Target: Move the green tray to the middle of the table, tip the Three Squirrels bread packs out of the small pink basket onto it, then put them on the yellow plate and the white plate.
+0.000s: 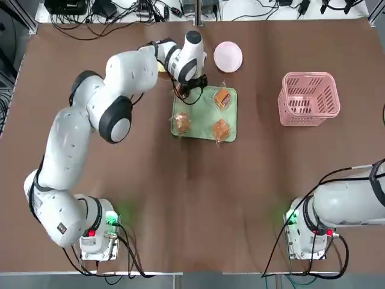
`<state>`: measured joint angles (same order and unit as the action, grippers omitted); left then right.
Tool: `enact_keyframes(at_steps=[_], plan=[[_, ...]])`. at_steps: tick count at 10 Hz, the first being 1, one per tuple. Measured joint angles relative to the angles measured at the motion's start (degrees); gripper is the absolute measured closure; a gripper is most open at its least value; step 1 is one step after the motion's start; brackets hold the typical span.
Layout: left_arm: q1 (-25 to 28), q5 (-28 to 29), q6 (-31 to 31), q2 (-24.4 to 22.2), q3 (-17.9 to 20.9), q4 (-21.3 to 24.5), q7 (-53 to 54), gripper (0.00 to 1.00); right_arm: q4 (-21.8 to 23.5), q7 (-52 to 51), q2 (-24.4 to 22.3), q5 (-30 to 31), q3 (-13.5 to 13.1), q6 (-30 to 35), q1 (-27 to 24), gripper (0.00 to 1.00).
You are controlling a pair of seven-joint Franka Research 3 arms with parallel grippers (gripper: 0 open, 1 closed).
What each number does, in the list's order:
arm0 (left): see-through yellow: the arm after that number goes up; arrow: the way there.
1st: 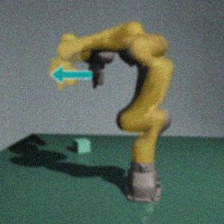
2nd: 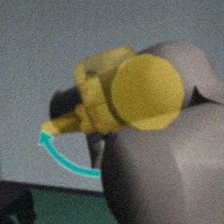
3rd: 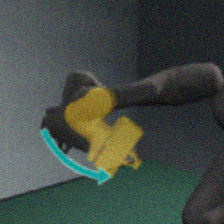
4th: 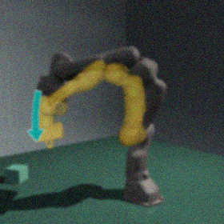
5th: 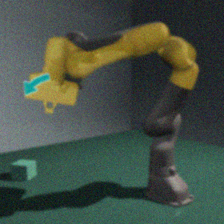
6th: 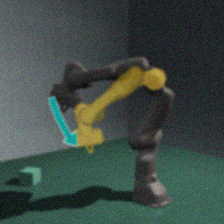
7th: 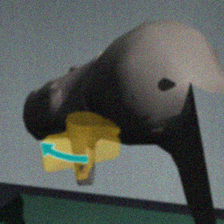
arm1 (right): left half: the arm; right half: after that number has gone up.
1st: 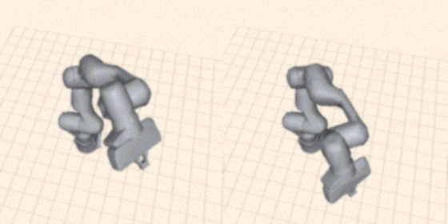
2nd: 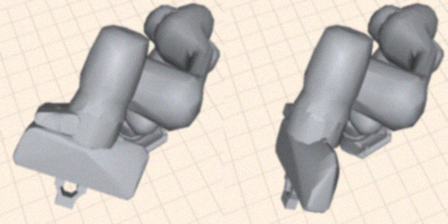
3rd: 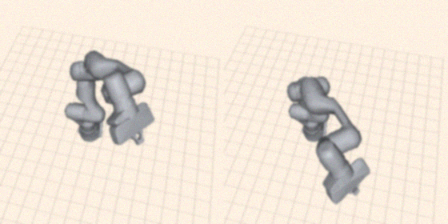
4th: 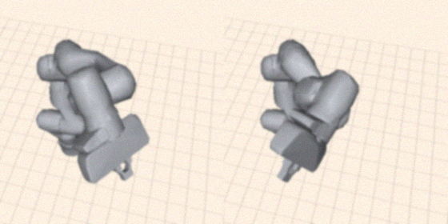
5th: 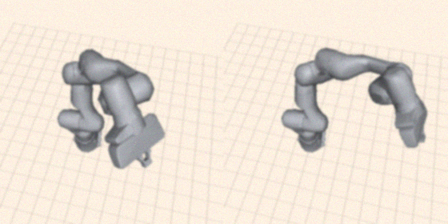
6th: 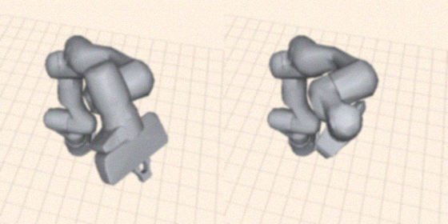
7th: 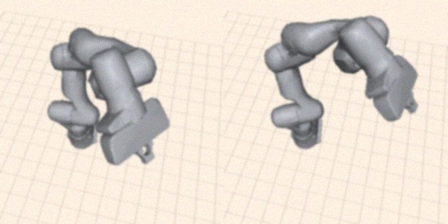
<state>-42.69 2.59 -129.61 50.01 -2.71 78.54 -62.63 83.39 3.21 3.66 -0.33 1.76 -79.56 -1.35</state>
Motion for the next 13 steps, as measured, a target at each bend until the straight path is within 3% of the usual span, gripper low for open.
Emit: enact_keyframes(at_steps=[9, 13], plan=[[-0.8, -0.1, -1.0, 0.1, -3.0, -2.1, -0.6, 0.0, 0.0, 0.0, 0.0, -0.1, 0.0, 0.2, 0.0, 0.03], [-1.5, -0.1, -5.0, 1.9, -4.3, -2.4, -0.6, 0.0, 0.0, 0.0, 0.0, -0.1, 0.0, 0.3, 0.0, 0.03]])
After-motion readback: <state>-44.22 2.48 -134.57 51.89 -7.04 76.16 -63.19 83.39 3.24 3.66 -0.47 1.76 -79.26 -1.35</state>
